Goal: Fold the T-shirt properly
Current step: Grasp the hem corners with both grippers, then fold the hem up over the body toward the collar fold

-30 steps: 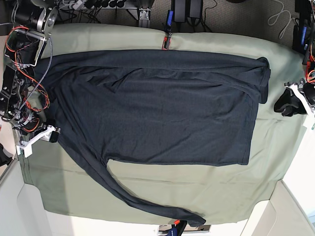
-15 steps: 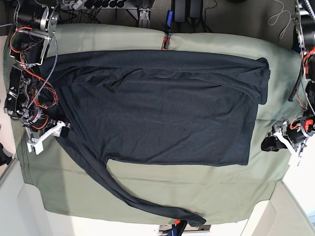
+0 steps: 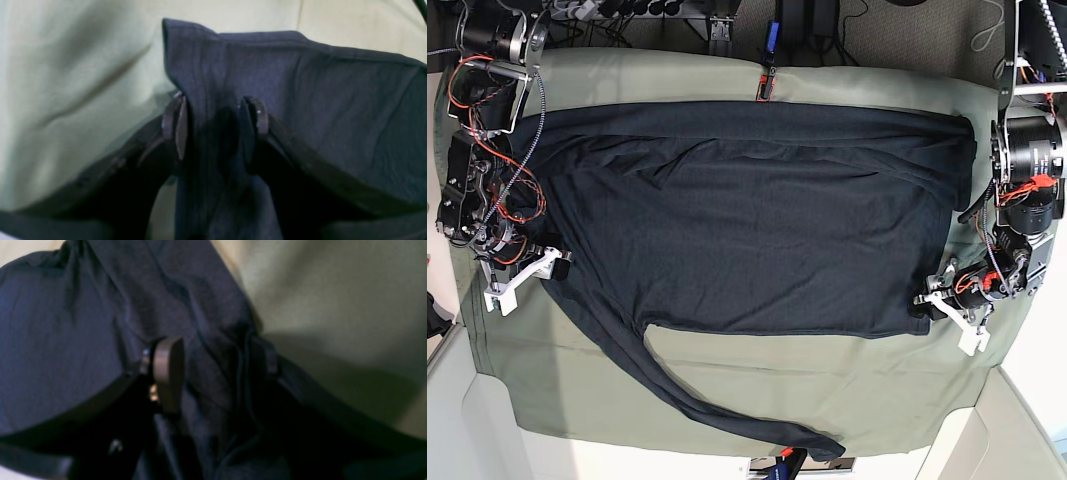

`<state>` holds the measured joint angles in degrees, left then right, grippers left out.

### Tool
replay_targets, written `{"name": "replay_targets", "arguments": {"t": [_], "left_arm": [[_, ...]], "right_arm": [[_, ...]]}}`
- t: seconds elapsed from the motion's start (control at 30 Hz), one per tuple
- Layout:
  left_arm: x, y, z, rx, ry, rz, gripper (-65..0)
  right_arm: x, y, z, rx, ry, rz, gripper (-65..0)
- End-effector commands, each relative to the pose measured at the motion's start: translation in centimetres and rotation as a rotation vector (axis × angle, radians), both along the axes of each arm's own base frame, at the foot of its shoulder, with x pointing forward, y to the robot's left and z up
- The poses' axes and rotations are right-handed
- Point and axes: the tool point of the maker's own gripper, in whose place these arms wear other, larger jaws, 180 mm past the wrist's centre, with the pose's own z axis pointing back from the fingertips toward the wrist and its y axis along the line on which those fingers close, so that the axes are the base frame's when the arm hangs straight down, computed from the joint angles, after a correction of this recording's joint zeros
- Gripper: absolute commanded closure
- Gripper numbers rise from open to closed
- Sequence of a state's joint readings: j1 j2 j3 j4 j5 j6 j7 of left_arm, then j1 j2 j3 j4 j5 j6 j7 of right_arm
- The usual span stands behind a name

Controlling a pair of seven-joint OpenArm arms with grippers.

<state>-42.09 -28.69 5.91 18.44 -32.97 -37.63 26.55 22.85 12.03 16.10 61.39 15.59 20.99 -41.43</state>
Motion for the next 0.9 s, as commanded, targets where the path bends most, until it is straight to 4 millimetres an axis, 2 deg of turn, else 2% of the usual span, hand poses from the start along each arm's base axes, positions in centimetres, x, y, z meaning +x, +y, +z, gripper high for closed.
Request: {"name": "replay_targets", "arguments": {"t": [0.0, 0.13, 0.2, 0.23, 0.27, 0.33, 0.37, 0.43, 0.67, 0.87], "left_arm": [[1.7, -0.1, 2.3, -0.013, -0.064, -0.012, -27.7], [1.8, -1.4, 2.1, -0.029, -0.066, -0.037, -27.0], [1.8, -1.4, 2.1, -0.030, -0.066, -0.039, -22.3], [1.8, -1.4, 2.1, -0.029, -0.065, -0.038, -19.0], [1.9, -1.4, 2.3, -0.029, -0.068, -0.038, -15.6], [2.1, -1.1, 2.6, -0.028, -0.083, -0.035, -9.4], [2.3, -0.8, 3.0, -0.025, -0.096, -0.029, -5.7], [2.8, 0.0, 4.0, -0.015, -0.135, -0.016, 0.0], [4.2, 2.0, 8.8, 0.081, -0.222, -0.063, 0.0], [2.5, 0.8, 8.6, 0.091, -0.103, -0.147, 0.0]], "right_arm": [[0.4, -0.3, 0.7, -0.010, 0.000, 0.003, -30.8], [0.6, 0.0, 0.9, 0.012, -0.009, 0.001, -30.8], [0.7, 0.3, 1.0, 0.022, -0.019, 0.010, -30.2], [0.7, 0.4, 1.1, 0.022, -0.022, 0.015, -26.5], [0.7, 0.4, 1.1, 0.022, -0.022, 0.017, -19.9], [0.7, 0.4, 1.1, 0.020, -0.022, 0.017, -1.7], [0.7, 0.3, 1.0, 0.014, -0.021, 0.017, 0.0], [0.9, 0.1, 1.3, 0.002, -0.028, 0.016, 0.0], [1.8, 0.0, 4.2, -0.034, -0.099, 0.033, 0.0], [1.4, 0.2, 5.7, -0.060, -0.117, 0.054, 0.0]]}}
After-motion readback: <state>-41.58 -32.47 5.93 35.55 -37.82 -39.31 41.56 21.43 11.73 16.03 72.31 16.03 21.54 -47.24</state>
